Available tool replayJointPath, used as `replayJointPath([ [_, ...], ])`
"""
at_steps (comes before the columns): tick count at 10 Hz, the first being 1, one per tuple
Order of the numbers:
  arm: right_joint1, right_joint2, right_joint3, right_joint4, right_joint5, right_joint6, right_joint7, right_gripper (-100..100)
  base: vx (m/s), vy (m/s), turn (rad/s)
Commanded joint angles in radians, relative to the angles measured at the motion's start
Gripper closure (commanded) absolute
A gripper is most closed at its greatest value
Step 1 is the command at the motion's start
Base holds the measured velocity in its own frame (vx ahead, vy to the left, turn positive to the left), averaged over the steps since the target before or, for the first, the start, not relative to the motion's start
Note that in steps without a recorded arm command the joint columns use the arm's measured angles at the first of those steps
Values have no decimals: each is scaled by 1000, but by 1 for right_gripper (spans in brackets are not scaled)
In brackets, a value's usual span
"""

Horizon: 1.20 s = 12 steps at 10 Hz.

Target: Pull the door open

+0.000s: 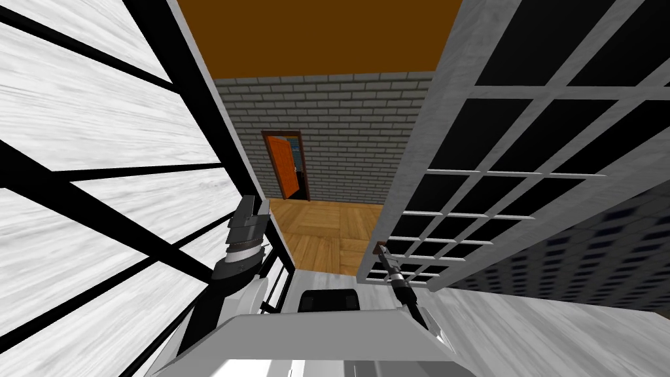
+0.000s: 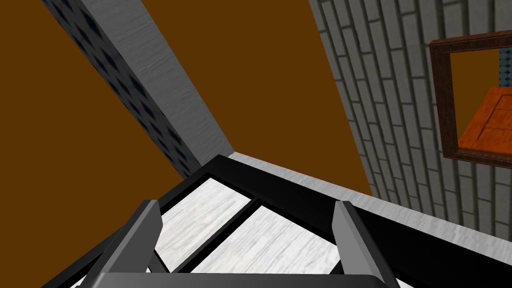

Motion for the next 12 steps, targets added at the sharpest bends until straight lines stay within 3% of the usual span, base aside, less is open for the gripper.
replayJointPath([
  [1,-3,0,19,-2,-21,-2,-50,100,-48,-19,43],
  [12,-12,-20,94,0,-129,2,-296,100,-32,-11,27],
])
